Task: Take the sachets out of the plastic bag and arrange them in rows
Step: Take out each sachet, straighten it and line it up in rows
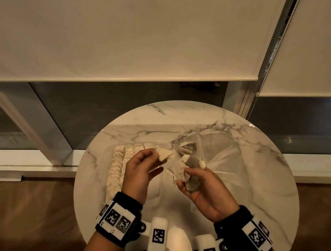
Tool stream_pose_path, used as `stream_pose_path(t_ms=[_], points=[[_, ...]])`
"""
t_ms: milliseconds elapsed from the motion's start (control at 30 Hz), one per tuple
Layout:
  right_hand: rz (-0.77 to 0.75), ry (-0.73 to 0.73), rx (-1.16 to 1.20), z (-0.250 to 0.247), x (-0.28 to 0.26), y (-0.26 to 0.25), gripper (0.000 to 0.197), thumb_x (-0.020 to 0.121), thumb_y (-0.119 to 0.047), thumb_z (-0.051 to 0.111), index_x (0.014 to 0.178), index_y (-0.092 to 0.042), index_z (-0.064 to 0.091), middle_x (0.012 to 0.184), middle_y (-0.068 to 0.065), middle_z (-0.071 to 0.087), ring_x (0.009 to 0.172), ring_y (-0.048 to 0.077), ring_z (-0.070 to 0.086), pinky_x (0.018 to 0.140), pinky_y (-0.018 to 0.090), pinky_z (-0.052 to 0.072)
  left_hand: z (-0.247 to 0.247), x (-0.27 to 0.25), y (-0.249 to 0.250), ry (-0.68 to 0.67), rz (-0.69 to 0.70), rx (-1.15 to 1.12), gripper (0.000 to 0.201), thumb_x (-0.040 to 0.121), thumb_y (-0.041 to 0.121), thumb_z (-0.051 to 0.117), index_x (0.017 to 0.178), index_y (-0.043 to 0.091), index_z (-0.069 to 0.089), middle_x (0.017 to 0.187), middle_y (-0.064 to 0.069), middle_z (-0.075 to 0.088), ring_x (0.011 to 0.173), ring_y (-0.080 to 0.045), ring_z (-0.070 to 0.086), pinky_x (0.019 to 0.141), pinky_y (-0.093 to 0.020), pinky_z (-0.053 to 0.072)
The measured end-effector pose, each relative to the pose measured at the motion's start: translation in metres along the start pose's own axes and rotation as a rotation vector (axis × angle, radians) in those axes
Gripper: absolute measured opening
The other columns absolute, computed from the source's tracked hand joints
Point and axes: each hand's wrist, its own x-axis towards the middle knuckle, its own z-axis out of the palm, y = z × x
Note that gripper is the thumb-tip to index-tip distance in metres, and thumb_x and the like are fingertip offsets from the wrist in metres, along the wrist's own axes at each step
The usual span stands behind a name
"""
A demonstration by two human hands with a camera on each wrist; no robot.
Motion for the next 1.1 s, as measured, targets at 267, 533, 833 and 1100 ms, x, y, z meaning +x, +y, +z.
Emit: stream_pose_path(t_ms=[267, 533, 833, 1100], points=[[-0.020, -0.059, 0.060, 0.005, -0.006, -0.011, 0.026, 0.079, -0.007, 0.071, 0.104, -0.011, 0.066, 0.086, 0.007, 0.067, 0.070, 0.018, 0.066, 0.059, 0.028, 0.057, -0.002, -0.002, 0.012, 0.011, -0.298, -0.430, 0.006, 0.091, 0.003, 0.057, 0.092, 0.003, 0.063, 0.088, -0.016, 0.069, 0.078, -0.027, 0.072, 0.065, -0.024, 0.060], [-0.041, -0.105, 0.039, 0.012, -0.008, -0.009, 0.032, 0.075, -0.003, 0.074, 0.105, -0.011, 0.068, 0.092, 0.008, 0.067, 0.074, 0.017, 0.066, 0.058, 0.027, 0.056, -0.007, 0.004, 0.001, 0.095, -0.261, -0.267, 0.012, 0.090, -0.007, 0.057, 0.093, 0.004, 0.062, 0.078, -0.010, 0.070, 0.073, -0.023, 0.070, 0.059, -0.022, 0.058], [-0.098, -0.056, -0.065, 0.010, -0.003, -0.007, 0.038, 0.071, 0.001, 0.072, 0.107, -0.007, 0.065, 0.089, 0.012, 0.067, 0.066, 0.019, 0.065, 0.057, 0.027, 0.056, -0.043, 0.020, 0.002, 0.304, 0.007, 0.242, 0.023, 0.084, 0.001, 0.073, 0.100, 0.014, 0.062, 0.090, -0.009, 0.068, 0.076, -0.019, 0.063, 0.070, -0.027, 0.050], [-0.063, 0.014, -0.058, -0.001, 0.005, -0.005, 0.033, 0.073, 0.006, 0.071, 0.104, -0.006, 0.065, 0.084, 0.012, 0.066, 0.068, 0.020, 0.065, 0.057, 0.027, 0.057, -0.081, 0.052, 0.018, 0.268, 0.035, 0.573, 0.030, 0.098, 0.001, 0.053, 0.125, 0.014, 0.058, 0.109, -0.010, 0.063, 0.089, -0.020, 0.065, 0.078, -0.036, 0.059]])
